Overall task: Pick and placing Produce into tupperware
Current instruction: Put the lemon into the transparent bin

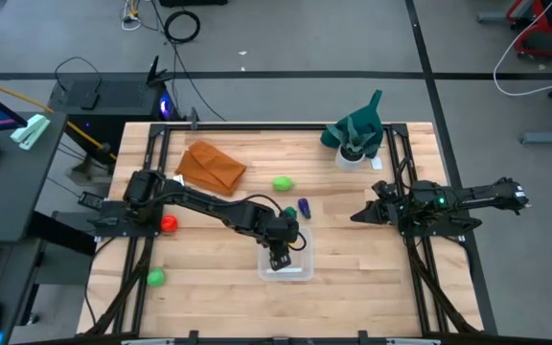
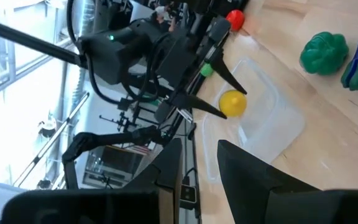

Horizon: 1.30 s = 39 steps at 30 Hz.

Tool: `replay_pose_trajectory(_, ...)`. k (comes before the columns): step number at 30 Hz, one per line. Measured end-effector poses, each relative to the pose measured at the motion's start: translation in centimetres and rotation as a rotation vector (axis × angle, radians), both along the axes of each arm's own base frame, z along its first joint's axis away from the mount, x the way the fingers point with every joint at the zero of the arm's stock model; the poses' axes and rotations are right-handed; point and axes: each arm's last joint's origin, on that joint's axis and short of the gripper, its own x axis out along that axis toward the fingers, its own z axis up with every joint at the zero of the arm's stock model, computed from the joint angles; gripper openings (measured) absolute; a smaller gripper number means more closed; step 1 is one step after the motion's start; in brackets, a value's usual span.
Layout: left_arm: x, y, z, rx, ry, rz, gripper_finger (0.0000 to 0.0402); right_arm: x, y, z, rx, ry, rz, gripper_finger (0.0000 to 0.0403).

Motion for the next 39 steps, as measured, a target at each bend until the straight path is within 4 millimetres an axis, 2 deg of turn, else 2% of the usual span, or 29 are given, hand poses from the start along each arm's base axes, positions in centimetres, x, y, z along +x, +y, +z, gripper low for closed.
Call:
replay_pose_trajectory(8, -0.6, 0.1, -0.3, -0.006, 0.075, 0.043, 0.0211, 0.0, 0.0, -0.1, -0.031, -0.001, 0.012, 0.0068)
replay_pose_trajectory(18, -0.5, 0.1, -0.3, 0.007, 0.065, 0.031, 0.0215, 0.0, 0.0, -0.1, -0.033, -0.001, 0.011, 0.0068)
replay_pose_trajectory(33, 0.2, 0.1, -2.2, 0.040, 0.073, -0.029, 0.0211, 0.0, 0.0, -0.1, -0.033, 0.005, 0.011, 0.0068)
replay_pose_trajectory(39, 0.5, 0.0, -2.9, 0.052, 0.073, -0.052, 0.0224, 0.0, 0.0, -0.2, -0.031, 0.010, 0.011, 0.0068)
